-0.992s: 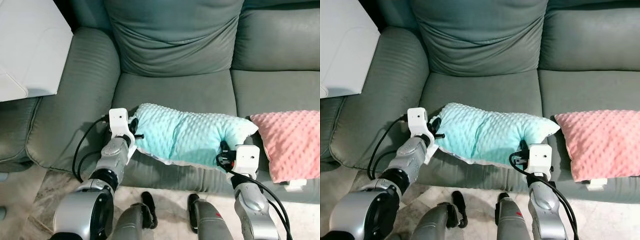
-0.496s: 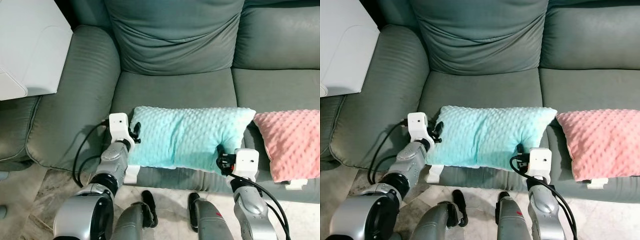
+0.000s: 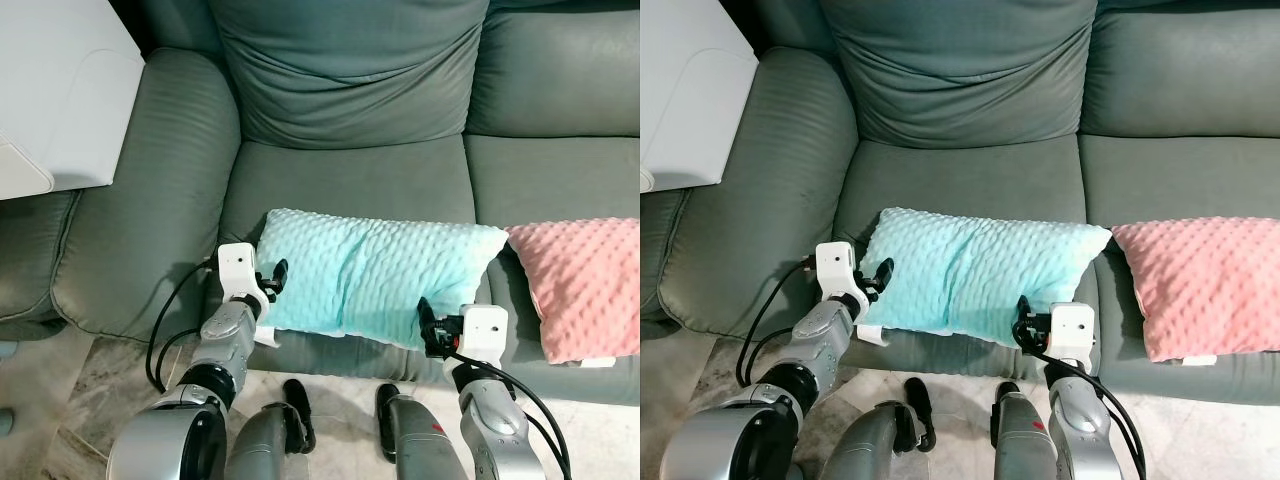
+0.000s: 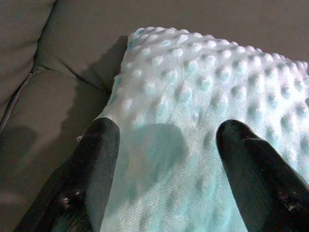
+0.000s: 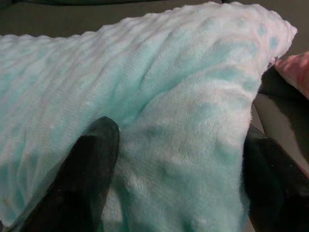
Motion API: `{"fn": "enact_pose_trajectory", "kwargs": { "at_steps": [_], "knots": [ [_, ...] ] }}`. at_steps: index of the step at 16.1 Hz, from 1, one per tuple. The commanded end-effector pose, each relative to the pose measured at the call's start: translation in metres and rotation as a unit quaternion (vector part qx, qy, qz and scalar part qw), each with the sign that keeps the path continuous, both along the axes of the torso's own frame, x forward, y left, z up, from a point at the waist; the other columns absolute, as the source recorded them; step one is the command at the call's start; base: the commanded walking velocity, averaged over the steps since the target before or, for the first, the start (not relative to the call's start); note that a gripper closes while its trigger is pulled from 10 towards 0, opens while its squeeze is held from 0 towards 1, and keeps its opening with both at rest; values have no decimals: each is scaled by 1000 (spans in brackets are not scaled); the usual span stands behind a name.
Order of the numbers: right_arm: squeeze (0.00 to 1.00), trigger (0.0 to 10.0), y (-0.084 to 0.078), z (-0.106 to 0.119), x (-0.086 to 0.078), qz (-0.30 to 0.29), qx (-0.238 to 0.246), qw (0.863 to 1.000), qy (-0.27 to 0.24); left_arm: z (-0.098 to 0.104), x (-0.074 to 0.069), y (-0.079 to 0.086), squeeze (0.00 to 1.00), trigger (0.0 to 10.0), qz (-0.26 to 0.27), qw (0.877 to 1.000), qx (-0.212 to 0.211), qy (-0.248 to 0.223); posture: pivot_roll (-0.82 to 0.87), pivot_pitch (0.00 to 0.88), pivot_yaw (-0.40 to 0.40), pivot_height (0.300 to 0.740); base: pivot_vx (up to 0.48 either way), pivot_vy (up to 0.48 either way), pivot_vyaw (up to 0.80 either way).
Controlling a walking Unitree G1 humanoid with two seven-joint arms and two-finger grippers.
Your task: Move the pillow to the sofa
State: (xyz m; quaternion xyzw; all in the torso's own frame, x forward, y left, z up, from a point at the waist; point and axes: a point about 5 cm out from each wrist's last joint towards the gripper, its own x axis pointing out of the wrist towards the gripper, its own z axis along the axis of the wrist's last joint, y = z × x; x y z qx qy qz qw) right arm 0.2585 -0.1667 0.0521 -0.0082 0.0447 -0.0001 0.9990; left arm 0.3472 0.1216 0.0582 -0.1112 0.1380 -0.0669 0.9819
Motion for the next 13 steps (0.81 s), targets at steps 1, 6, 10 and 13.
{"fn": "enact_pose_trajectory", "kwargs": {
  "at_steps": [1, 6, 10, 13],
  "knots": [
    [1000, 10000, 3, -14, -10, 2, 5, 1000, 31, -12, -8, 11, 1000, 10000, 11, 1000, 0, 18, -138, 411, 165, 740, 0, 0, 0],
    [1000, 10000, 3, -16, -9, 3, -2, 999, 39, -18, -15, 21, 1000, 10000, 5, 1000, 7, 12, -134, 405, 163, 740, 0, 0, 0],
    [1000, 10000, -2, -20, -12, -7, -16, 998, 60, -19, -18, 27, 1000, 10000, -17, 1000, 24, 8, -133, 402, 163, 740, 0, 0, 0],
    [1000, 10000, -6, -22, -13, -16, -34, 997, 66, -23, -24, 32, 1000, 10000, -29, 999, 31, 9, -129, 394, 161, 740, 0, 0, 0]
  ]
}}
